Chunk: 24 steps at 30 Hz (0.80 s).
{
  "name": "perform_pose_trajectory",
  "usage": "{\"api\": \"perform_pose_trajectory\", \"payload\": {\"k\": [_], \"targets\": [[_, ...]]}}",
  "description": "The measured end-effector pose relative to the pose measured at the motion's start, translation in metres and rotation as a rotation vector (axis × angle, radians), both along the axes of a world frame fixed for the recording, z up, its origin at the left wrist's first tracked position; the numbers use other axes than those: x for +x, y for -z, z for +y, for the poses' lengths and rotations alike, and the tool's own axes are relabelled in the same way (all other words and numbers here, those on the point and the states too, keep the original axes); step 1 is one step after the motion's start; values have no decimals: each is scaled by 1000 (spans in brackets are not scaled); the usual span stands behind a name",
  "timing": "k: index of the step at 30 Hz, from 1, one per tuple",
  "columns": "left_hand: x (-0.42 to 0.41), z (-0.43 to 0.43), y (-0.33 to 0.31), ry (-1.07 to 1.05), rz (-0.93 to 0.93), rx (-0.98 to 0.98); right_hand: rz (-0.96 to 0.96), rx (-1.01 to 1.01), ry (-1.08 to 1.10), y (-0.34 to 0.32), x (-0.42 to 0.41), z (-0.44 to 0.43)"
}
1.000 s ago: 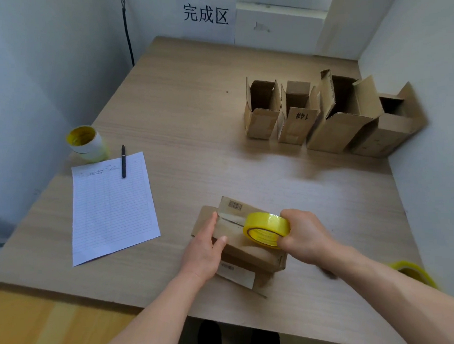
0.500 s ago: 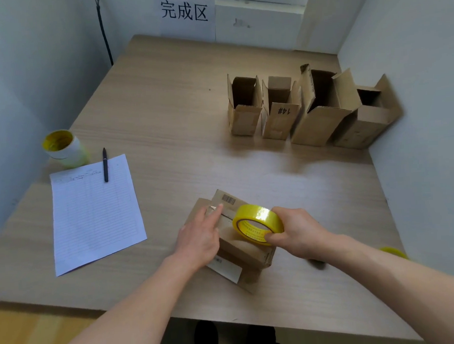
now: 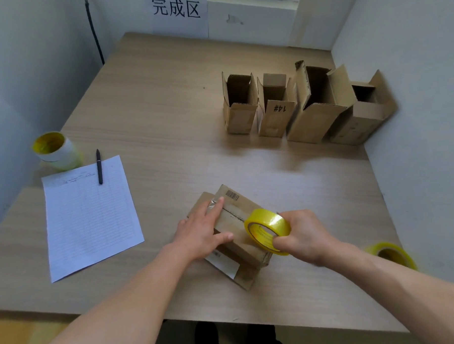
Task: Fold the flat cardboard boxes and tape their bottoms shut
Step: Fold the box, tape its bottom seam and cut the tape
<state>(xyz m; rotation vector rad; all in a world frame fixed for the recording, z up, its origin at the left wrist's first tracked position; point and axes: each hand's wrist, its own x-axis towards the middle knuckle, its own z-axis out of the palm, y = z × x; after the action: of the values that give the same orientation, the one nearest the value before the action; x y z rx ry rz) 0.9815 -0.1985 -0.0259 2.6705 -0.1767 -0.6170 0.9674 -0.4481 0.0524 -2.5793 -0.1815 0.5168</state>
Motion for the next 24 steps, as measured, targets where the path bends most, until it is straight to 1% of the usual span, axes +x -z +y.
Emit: {"api": "perform_pose_trajectory", "payload": {"k": [11, 14, 19, 22, 24], "targets": [[22, 1, 1, 57, 34, -8, -140, -18, 52, 5, -7, -9], [23, 0, 0, 62, 34, -8, -124, -40, 85, 5, -11, -14], [24, -3, -8, 87, -8, 15, -71, -18, 139, 5, -13, -14], [30, -8, -18, 189, -100, 80, -67, -34, 114, 5, -12, -14], [39, -16, -28, 336, -151, 132, -67, -41, 118, 5, -11, -14]]}}
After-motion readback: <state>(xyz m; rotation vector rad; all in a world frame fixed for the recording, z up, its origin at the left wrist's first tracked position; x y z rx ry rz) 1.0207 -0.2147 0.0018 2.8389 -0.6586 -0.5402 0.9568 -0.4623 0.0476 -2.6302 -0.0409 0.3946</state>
